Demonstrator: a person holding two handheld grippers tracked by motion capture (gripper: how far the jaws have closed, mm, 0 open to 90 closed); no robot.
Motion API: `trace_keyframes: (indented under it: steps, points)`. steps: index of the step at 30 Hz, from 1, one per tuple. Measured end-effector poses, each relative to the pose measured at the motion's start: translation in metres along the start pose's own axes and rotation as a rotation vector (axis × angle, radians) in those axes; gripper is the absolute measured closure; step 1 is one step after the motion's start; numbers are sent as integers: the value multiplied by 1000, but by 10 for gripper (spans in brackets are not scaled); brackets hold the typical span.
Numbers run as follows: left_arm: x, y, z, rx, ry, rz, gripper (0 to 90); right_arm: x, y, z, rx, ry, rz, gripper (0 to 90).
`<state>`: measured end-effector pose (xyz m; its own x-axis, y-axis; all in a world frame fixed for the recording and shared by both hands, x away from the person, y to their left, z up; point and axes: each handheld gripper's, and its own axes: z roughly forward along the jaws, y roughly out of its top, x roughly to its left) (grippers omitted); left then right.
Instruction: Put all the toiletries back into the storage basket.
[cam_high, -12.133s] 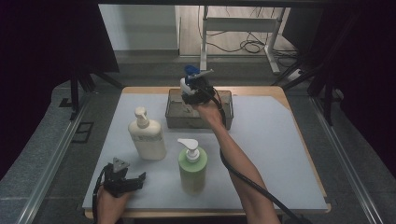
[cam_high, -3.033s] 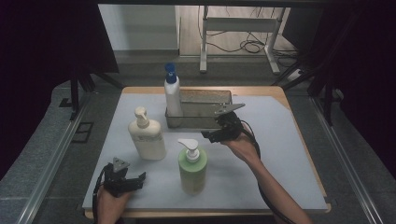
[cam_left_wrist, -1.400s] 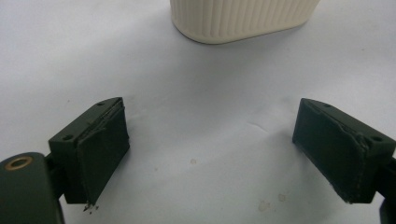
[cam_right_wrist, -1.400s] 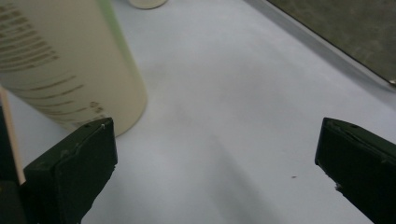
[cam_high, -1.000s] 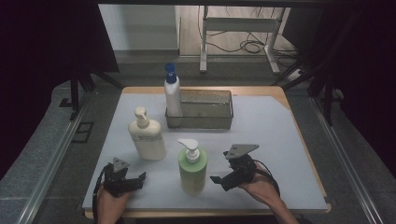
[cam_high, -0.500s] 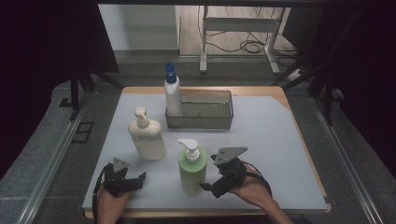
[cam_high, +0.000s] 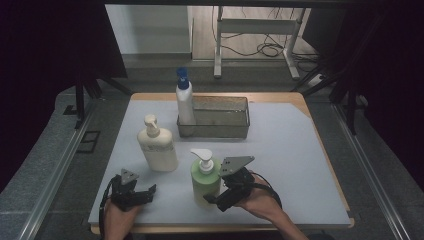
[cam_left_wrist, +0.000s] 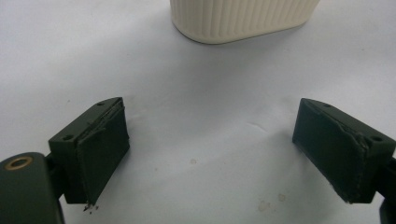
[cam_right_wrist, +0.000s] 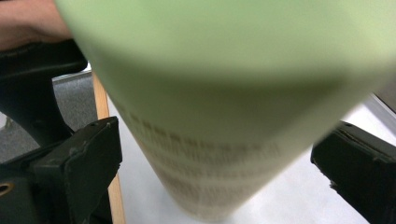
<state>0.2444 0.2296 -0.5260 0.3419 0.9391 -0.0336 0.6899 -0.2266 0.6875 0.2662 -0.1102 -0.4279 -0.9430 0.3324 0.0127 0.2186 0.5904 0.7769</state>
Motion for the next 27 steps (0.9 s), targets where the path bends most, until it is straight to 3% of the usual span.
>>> trace_keyframes:
  steps: [13,27]
  points:
    - [0,0,0,0,0,0,100,1,10,8,-32,-13,-9,89]
    - [0,0,0,0,0,0,100,4,13,5,1,-36,-2,117]
